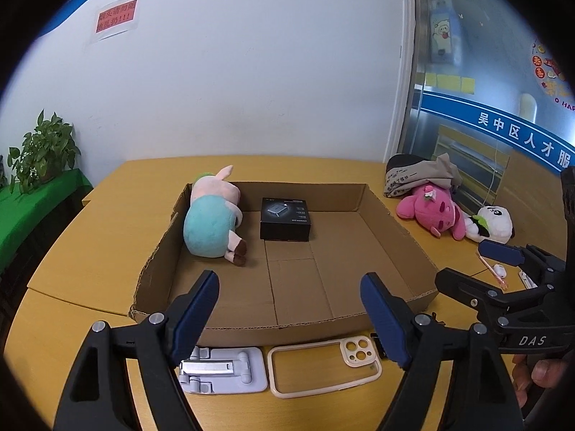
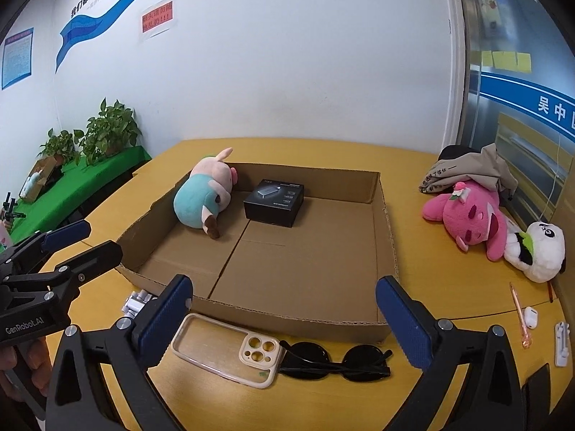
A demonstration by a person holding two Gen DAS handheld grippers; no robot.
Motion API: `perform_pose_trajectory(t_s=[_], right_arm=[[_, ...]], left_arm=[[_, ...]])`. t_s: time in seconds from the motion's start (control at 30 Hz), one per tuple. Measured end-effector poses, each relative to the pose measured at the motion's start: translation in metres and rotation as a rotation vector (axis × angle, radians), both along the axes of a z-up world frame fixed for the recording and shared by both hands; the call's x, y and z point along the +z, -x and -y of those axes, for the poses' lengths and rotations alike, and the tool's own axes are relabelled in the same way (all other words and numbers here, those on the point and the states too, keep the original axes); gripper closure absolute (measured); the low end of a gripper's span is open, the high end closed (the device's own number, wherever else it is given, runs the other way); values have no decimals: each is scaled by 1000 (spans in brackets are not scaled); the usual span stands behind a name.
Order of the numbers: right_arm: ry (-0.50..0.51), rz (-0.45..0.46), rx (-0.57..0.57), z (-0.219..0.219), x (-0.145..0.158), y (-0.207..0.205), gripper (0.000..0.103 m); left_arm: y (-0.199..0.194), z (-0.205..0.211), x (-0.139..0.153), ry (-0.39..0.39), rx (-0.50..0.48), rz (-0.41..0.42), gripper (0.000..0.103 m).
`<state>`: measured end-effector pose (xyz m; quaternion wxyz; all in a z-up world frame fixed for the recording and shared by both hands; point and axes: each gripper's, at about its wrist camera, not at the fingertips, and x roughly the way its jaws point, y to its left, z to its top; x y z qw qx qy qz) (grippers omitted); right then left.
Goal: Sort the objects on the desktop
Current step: 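Withdraw the left gripper and move the right gripper toward the black sunglasses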
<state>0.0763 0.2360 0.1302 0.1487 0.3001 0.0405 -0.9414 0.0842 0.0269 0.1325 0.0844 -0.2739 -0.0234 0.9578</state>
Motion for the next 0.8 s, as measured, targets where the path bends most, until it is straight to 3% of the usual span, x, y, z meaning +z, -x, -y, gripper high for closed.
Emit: perform_pose_trajectory(t_s=[0.8], right_arm=[[7, 24, -18, -2, -9, -1, 0]], left_arm=[[2, 9, -18, -25, -3, 63, 22]])
